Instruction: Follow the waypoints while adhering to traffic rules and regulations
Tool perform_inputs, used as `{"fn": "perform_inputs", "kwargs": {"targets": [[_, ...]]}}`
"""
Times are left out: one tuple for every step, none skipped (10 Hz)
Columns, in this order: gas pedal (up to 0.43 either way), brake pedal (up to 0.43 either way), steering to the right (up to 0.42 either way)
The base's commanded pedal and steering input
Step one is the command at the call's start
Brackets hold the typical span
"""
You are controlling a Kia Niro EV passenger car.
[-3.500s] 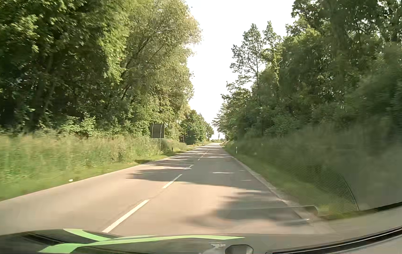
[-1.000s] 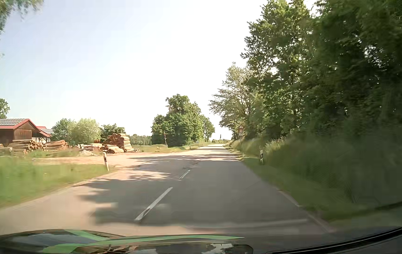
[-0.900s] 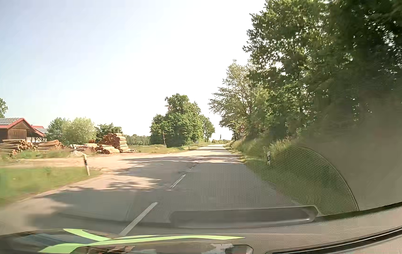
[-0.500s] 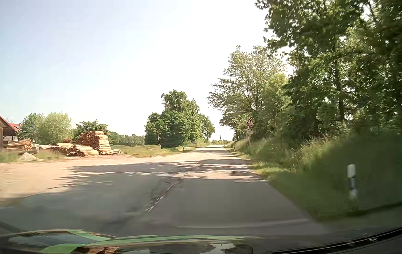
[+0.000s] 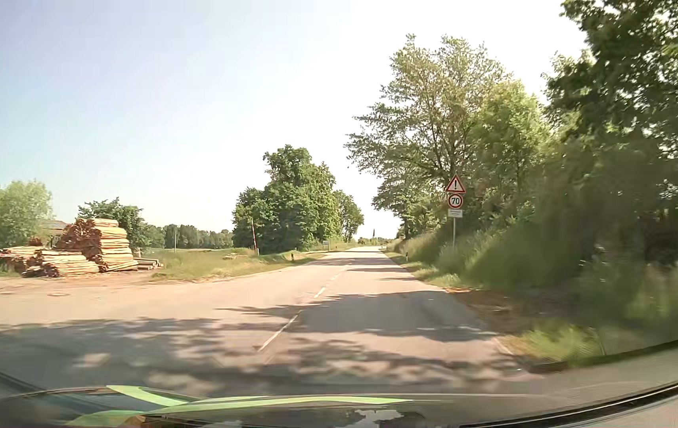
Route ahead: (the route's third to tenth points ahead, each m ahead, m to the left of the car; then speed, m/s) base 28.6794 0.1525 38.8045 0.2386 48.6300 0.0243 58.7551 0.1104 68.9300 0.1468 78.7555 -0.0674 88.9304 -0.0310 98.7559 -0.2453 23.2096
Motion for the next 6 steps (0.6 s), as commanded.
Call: {"fn": "perform_inputs", "kwargs": {"targets": [[0.177, 0.000, -0.002], [0.189, 0.000, -0.001], [0.189, 0.000, 0.000], [0.189, 0.000, 0.001], [0.177, 0.000, 0.001], [0.177, 0.000, 0.001]]}}
